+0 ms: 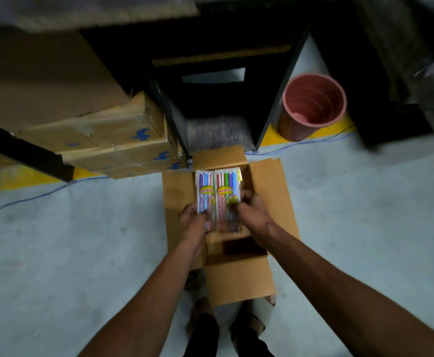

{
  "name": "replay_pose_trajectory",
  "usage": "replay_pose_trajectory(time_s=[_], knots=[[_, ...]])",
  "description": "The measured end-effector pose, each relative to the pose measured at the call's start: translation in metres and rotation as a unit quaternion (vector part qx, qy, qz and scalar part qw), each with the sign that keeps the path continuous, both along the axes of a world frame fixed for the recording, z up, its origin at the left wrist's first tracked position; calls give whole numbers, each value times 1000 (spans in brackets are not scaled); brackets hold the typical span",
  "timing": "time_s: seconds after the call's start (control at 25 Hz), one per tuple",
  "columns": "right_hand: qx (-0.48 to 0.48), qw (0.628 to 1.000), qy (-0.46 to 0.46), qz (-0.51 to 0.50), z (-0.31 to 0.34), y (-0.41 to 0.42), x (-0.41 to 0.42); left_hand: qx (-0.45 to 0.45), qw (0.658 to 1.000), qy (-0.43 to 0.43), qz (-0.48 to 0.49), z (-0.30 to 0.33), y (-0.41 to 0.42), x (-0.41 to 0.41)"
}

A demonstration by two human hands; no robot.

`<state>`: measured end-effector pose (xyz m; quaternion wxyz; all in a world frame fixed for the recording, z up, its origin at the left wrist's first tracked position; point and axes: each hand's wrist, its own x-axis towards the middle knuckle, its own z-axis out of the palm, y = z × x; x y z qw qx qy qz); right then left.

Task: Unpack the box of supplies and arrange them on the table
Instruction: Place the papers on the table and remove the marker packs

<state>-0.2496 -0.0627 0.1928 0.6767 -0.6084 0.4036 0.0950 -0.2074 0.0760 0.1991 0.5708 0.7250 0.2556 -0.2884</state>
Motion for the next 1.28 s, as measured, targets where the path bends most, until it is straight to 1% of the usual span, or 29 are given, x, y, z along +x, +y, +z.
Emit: replay_pose_trajectory(time_s=[0.12, 0.24, 0.36, 0.4, 0.48, 0.56, 0.64, 0.76, 0.96, 1.12, 1.28], knots=[[29, 999, -24, -11, 69, -3, -6, 5, 1000, -12, 5, 64, 8, -5], [12, 999, -46, -9, 120, -1, -20, 28, 999, -28, 15, 113, 19, -14], [14, 997, -80, 5, 172, -2, -23, 30, 998, -50, 20, 175, 22, -14], [13, 997, -77, 10, 188, -2, -25, 31, 998, -51, 22, 192, 21, -18], [23, 997, -72, 14, 224, -2, -25, 16, 999, -43, 27, 224, 19, -25], [13, 997, -81, 10, 259, -3, -26, -13, 998, -40, 35, 259, 14, -29], [-5, 995, -96, 0, 289, -7, -26, -33, 997, -51, 37, 293, 7, -32], [-4, 994, -108, -22, 326, -18, -20, -67, 994, -79, 39, 341, -2, -30], [3, 994, -101, -42, 366, -36, 1, -80, 990, -117, 18, 381, -15, -6], [-5, 993, -92, -67, 383, -52, 21, -96, 989, -114, -3, 389, -29, 20], [-20, 993, -79, -85, 392, -76, 37, -92, 990, -106, -35, 390, -53, 45]])
